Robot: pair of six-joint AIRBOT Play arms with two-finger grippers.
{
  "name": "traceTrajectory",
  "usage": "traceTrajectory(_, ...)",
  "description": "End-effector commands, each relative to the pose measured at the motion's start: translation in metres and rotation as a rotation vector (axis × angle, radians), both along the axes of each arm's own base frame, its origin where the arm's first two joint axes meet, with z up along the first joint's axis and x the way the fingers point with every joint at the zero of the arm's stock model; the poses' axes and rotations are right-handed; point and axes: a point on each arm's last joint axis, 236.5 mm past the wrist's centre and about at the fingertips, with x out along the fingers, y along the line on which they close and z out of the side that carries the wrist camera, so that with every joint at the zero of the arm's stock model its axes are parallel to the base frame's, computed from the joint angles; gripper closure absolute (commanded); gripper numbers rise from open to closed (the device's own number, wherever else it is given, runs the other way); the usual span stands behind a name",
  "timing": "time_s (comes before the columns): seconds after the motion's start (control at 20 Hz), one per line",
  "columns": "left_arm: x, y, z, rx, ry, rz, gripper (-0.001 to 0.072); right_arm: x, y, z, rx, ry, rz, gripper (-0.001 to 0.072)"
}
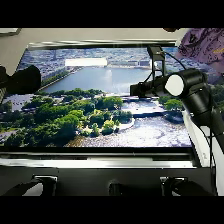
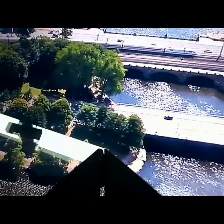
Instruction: Fold the clothes and pants, and hang the long-sleeved shirts on hangers.
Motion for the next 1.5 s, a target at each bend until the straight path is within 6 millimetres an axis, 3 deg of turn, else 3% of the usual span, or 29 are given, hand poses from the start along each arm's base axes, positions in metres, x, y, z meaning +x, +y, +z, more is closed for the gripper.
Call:
traceTrajectory(0.0,0.000,0.000,0.000,0.000,0.000,0.000,0.0689,0.000,0.000,0.000,0.001,-0.001,0.000,0.0679)
traceTrajectory(0.95,0.000,0.000,0.000,0.000,-0.001,0.001,0.0689,0.000,0.001,0.000,0.001,-0.001,0.001,0.0679)
traceTrajectory(1.1,0.007,0.002,0.002,0.001,-0.025,0.011,0.0689,0.000,0.001,0.000,0.001,-0.001,0.001,0.0679)
traceTrajectory(1.25,0.011,0.008,-0.004,0.015,-0.008,0.023,0.0683,0.000,0.001,0.000,0.001,-0.001,0.001,0.0679)
traceTrajectory(1.3,0.014,0.013,-0.009,0.030,0.004,0.035,0.0640,0.000,0.000,0.000,0.000,-0.001,0.000,0.0679)
traceTrajectory(1.45,0.020,0.015,-0.019,0.032,0.032,0.036,0.0654,0.000,0.000,0.000,0.001,-0.001,0.000,0.0679)
